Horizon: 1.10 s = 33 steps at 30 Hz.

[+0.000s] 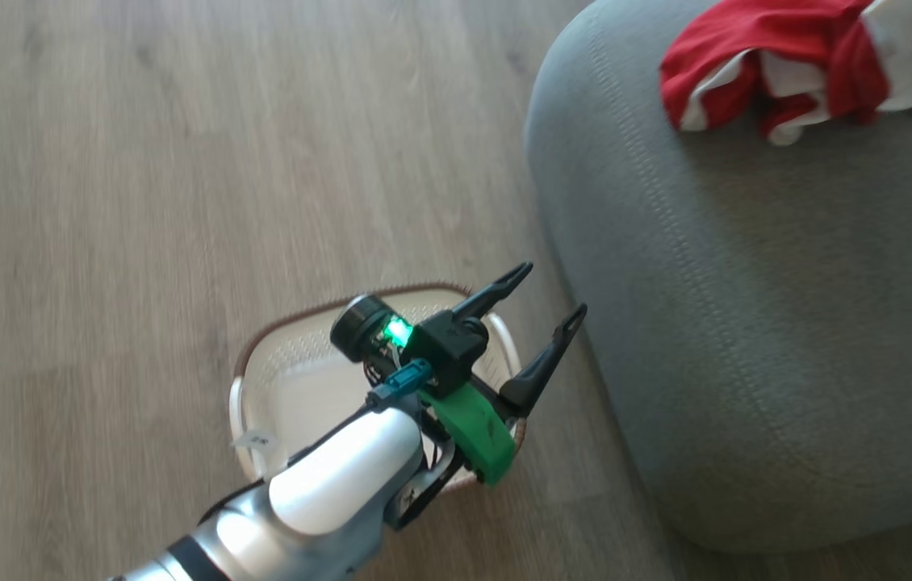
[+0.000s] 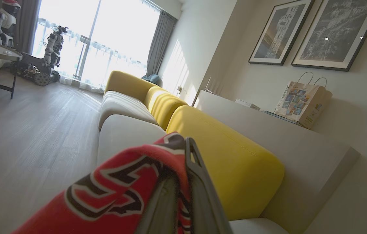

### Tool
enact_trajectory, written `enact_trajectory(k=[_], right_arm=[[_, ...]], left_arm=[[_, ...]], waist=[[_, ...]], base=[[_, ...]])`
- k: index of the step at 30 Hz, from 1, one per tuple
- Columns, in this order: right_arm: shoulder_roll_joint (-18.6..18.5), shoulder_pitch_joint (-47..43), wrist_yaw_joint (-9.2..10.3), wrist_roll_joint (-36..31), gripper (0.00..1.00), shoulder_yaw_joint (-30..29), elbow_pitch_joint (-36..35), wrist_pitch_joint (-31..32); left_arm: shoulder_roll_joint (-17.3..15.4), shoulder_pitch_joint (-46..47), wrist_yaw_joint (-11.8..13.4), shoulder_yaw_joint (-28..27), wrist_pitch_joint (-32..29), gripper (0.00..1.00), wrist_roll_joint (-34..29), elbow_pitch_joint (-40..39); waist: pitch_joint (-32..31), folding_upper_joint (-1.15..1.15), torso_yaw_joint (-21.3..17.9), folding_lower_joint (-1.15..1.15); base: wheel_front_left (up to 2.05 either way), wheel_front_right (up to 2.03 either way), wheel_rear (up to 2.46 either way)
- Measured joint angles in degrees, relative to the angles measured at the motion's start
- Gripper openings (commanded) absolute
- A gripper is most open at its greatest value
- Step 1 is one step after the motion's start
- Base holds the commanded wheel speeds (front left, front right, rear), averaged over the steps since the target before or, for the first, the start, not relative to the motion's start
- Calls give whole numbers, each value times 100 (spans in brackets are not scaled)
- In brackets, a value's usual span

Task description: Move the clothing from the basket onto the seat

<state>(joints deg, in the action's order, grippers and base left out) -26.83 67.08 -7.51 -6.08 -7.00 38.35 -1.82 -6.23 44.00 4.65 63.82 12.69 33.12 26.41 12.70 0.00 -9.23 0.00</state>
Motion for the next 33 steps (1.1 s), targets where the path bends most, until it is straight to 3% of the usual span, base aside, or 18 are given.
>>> enact_trajectory(k=[12,20,25,29,30,31,32,33], right_arm=[[31,328,0,-1254,0,-1484,1071,-568],[740,-186,0,-2094,0,-2786,1651,-711],[1144,-459,0,-2588,0,-3143,2035,-832],[1251,-455,0,-2804,0,-3323,2203,-932],[1255,-454,0,-2831,11,-3362,2229,-969],[1257,-454,0,-2832,46,-3408,2251,-991],[1267,-453,0,-2841,92,-3435,2279,-1039],[1289,-453,0,-2867,100,-3467,2302,-1088]], left_arm=[[-215,240,192,5,-155,100,-130,-438],[-392,376,243,18,-261,100,-198,-628],[-492,375,296,37,-311,100,-198,-712],[-534,375,301,38,-353,100,-198,-731],[-535,375,318,38,-353,100,-197,-746],[-536,375,345,37,-353,100,-196,-754],[-542,374,349,34,-353,100,-190,-755],[-545,373,350,30,-352,100,-189,-754]], waist=[[864,0,508,0],[1311,0,646,1],[1421,0,650,1],[1424,0,604,1],[1418,0,592,1],[1411,0,577,1],[1401,0,558,1],[1383,0,539,1]], base=[[0,0,0],[0,0,0],[0,0,0],[0,0,0],[0,0,0],[0,0,0],[0,0,0],[0,0,0]])
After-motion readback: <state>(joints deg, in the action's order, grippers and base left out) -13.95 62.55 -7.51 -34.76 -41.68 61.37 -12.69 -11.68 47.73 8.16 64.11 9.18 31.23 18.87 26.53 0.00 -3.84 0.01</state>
